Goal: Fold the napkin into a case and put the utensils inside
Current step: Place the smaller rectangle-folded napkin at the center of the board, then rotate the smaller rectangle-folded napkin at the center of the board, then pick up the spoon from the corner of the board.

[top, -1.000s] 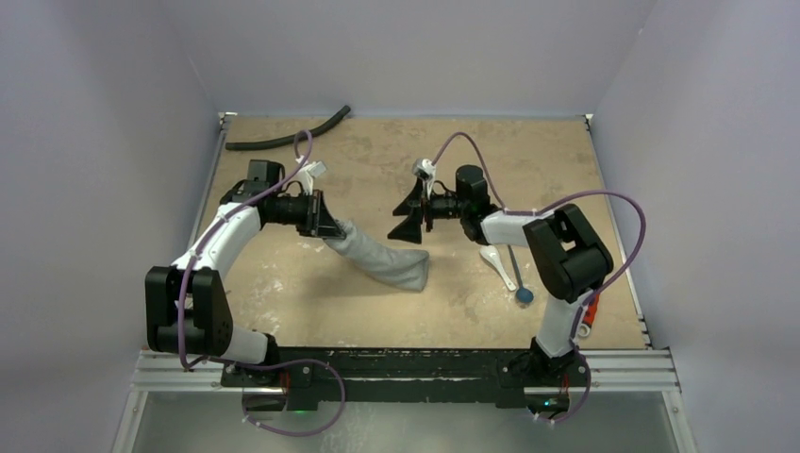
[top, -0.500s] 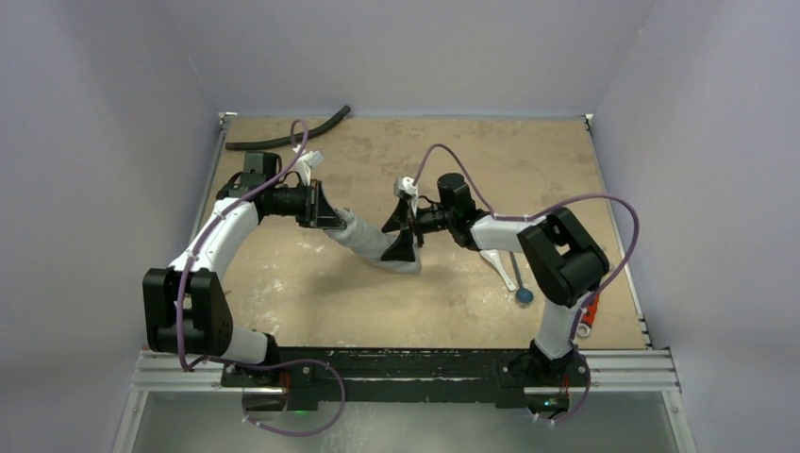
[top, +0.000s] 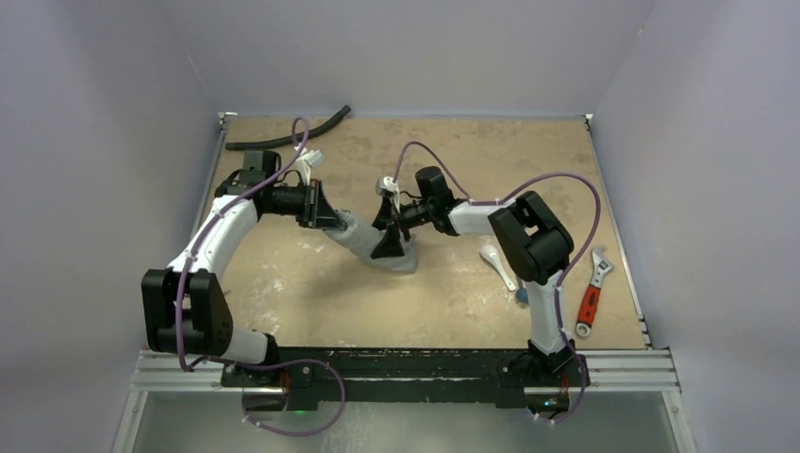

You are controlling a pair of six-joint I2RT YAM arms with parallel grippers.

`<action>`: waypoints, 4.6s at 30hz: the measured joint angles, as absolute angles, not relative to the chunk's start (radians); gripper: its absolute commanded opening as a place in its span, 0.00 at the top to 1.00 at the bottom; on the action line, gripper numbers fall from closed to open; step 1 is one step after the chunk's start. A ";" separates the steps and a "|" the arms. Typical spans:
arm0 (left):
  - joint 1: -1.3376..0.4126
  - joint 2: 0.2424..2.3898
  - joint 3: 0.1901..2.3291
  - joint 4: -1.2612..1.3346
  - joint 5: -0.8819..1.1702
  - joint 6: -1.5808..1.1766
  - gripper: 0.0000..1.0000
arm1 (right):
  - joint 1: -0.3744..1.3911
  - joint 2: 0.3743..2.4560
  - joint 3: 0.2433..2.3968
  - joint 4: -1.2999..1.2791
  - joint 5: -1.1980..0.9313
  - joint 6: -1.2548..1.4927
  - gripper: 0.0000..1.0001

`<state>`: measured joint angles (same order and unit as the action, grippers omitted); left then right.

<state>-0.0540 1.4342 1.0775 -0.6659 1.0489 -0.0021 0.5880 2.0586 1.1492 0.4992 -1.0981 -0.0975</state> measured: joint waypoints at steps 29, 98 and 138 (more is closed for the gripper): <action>-0.052 1.319 0.839 -0.517 0.970 -0.192 1.00 | 0.610 1.951 1.065 -0.014 -1.251 -0.017 1.00; -0.238 1.677 0.958 -0.450 0.496 0.281 0.36 | 0.466 1.617 1.075 -0.147 -0.121 0.234 0.01; -0.002 1.550 1.368 -0.750 0.660 0.245 0.01 | 0.321 1.493 0.830 -0.264 0.134 0.560 1.00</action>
